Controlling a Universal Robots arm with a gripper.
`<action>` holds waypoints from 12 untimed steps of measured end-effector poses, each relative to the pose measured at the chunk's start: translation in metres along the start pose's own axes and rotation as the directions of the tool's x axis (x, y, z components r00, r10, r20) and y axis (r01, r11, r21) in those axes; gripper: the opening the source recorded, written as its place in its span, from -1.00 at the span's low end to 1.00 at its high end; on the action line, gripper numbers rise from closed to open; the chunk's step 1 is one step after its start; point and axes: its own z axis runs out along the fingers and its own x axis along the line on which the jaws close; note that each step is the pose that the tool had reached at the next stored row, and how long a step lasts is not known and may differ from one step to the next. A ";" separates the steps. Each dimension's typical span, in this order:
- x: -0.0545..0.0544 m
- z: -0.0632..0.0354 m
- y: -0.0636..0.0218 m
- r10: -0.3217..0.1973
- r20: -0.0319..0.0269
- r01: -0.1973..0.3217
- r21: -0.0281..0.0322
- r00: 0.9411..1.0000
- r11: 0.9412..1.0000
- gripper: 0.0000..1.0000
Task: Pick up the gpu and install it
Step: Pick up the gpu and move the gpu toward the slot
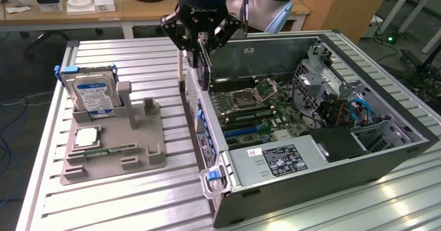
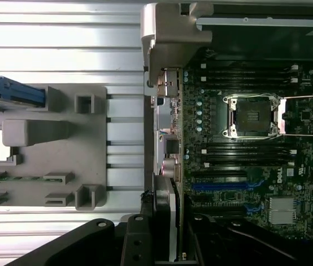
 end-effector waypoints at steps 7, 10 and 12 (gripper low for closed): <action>-0.015 0.0004 0.0003 0.000 0.000 0.000 0.000 1.000 1.000 -0.44; -0.022 0.0005 0.0005 0.000 0.000 0.000 0.000 1.000 1.000 -0.44; -0.028 0.0006 0.0006 0.000 0.000 0.000 0.000 1.000 1.000 -0.44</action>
